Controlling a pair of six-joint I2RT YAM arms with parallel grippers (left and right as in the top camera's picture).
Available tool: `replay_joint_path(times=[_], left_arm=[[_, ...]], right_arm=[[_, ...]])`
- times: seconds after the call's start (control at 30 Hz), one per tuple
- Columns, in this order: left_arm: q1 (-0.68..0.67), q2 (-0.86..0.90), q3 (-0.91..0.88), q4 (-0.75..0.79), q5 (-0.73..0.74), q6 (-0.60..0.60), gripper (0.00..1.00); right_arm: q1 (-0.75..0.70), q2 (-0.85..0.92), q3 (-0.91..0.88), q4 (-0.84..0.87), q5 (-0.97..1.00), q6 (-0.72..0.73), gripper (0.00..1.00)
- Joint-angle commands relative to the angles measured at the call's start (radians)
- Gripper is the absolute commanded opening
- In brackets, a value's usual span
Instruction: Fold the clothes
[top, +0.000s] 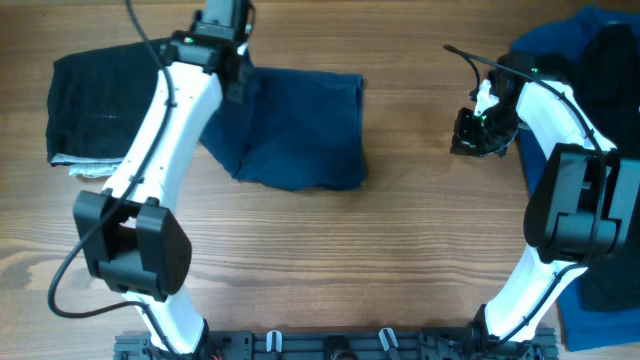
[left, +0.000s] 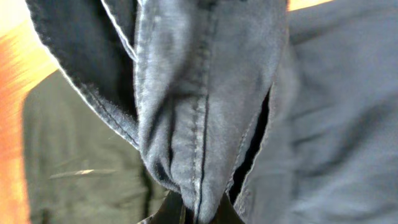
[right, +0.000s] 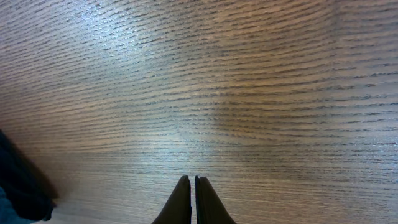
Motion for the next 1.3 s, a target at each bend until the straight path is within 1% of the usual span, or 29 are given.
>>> replay_joint_path(times=[0.0, 0.07, 0.1, 0.17, 0.37, 0.43, 0.6, 0.7, 0.73, 0.77, 0.8, 0.9, 0.93, 0.97, 1.03, 1.07, 1.1, 1.13, 1.23, 1.27], left_arm=[[-0.073, -0.031, 0.021, 0.009, 0.138, -0.032, 0.11], [-0.101, -0.019, 0.021, 0.013, 0.186, -0.056, 0.11], [-0.109, -0.01, 0.021, 0.022, 0.2, -0.089, 0.08], [-0.116, 0.013, 0.02, 0.038, 0.244, -0.138, 0.04], [-0.122, 0.107, 0.02, 0.077, 0.441, -0.252, 0.04], [-0.131, 0.117, 0.02, 0.092, 0.484, -0.267, 0.04], [-0.172, 0.121, 0.02, 0.11, 0.497, -0.267, 0.14], [-0.198, 0.124, 0.02, 0.121, 0.497, -0.268, 0.15], [-0.206, 0.125, 0.02, 0.122, 0.504, -0.268, 0.22], [-0.216, 0.125, 0.02, 0.123, 0.528, -0.268, 0.38], [-0.225, 0.125, 0.02, 0.133, 0.591, -0.267, 0.41], [-0.233, 0.119, 0.022, 0.199, 0.806, -0.267, 0.41], [-0.226, 0.105, 0.024, 0.237, 0.895, -0.267, 0.44], [-0.212, 0.086, 0.026, 0.262, 0.934, -0.27, 0.45], [-0.164, 0.045, 0.03, 0.286, 0.909, -0.333, 0.43], [-0.141, 0.032, 0.03, 0.285, 0.891, -0.351, 0.39], [-0.095, 0.017, 0.03, 0.256, 0.854, -0.368, 0.27], [-0.068, 0.014, 0.03, 0.227, 0.83, -0.367, 0.2], [0.001, 0.023, 0.027, 0.111, 0.753, -0.366, 0.05], [0.019, 0.031, 0.027, 0.068, 0.74, -0.363, 0.04]], right_arm=[[-0.006, 0.016, -0.005, -0.004, -0.02, 0.004, 0.05], [-0.006, 0.016, -0.005, -0.005, -0.02, 0.004, 0.05], [-0.006, 0.016, -0.005, -0.005, -0.02, 0.004, 0.04], [-0.006, 0.016, -0.005, -0.005, -0.02, 0.005, 0.05], [-0.004, 0.016, -0.005, -0.011, -0.02, 0.005, 0.05], [-0.004, 0.016, -0.005, -0.011, -0.02, 0.004, 0.05], [0.004, 0.016, -0.005, -0.008, -0.02, 0.004, 0.05], [0.006, 0.016, -0.005, -0.008, -0.02, 0.004, 0.05], [0.008, 0.016, -0.005, -0.007, -0.02, 0.005, 0.05], [0.009, 0.016, -0.005, -0.007, -0.02, 0.004, 0.06], [0.013, 0.016, -0.005, -0.007, -0.02, 0.004, 0.06], [0.023, 0.016, -0.005, -0.003, -0.021, 0.002, 0.06], [0.027, 0.016, -0.005, 0.004, -0.033, -0.006, 0.05], [0.027, 0.016, -0.005, 0.008, -0.089, -0.049, 0.06], [0.026, 0.016, 0.002, 0.005, -0.232, -0.129, 0.06], [0.026, 0.016, 0.01, 0.001, -0.292, -0.161, 0.06], [0.026, 0.014, 0.029, -0.012, -0.389, -0.21, 0.06], [0.026, 0.013, 0.045, -0.02, -0.448, -0.235, 0.06], [0.032, 0.002, 0.087, 0.002, -0.635, -0.261, 0.05], [0.037, -0.002, 0.093, 0.025, -0.685, -0.261, 0.04]])
